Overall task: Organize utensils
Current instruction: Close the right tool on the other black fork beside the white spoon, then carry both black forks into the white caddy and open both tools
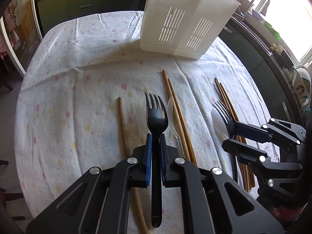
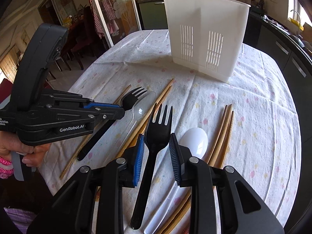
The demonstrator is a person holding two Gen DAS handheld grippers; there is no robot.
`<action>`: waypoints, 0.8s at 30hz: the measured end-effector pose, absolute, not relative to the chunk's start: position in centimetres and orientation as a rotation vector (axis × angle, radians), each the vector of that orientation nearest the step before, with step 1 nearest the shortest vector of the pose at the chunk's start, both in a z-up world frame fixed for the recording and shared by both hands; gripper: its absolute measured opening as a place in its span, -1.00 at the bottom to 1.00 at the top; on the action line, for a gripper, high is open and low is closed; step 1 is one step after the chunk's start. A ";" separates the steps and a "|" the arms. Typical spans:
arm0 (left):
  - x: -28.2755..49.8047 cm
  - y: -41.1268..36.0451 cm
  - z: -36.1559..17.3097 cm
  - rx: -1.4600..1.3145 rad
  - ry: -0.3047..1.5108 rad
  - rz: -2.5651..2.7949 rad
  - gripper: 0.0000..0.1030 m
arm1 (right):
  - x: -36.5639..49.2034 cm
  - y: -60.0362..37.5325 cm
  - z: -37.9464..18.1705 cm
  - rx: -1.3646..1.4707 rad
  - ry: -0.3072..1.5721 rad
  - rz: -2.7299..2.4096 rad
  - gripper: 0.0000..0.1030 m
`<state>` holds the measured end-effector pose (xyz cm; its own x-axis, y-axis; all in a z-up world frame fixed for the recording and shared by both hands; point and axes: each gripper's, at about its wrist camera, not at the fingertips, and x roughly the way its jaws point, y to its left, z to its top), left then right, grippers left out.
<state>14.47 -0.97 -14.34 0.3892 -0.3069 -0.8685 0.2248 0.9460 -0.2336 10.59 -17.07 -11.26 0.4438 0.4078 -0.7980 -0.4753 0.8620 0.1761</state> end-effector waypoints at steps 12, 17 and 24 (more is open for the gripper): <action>12.2 -1.5 -7.1 -0.084 0.954 -0.392 -0.86 | 9.1 -19.0 -8.0 -0.013 0.863 0.564 -0.48; 13.3 -1.7 -0.7 -0.124 0.755 -0.417 -0.86 | 8.8 -19.9 -6.1 0.015 0.812 0.572 -0.48; 18.3 -2.2 6.2 -0.199 0.347 -0.408 -0.86 | 9.1 -21.3 -4.3 0.053 0.748 0.568 -0.48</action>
<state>18.33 -2.18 6.16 0.8603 -0.4201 -0.2889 0.3529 0.8996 -0.2574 9.06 -21.26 -4.30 0.5908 0.5061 -0.6283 -0.4690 0.8491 0.2430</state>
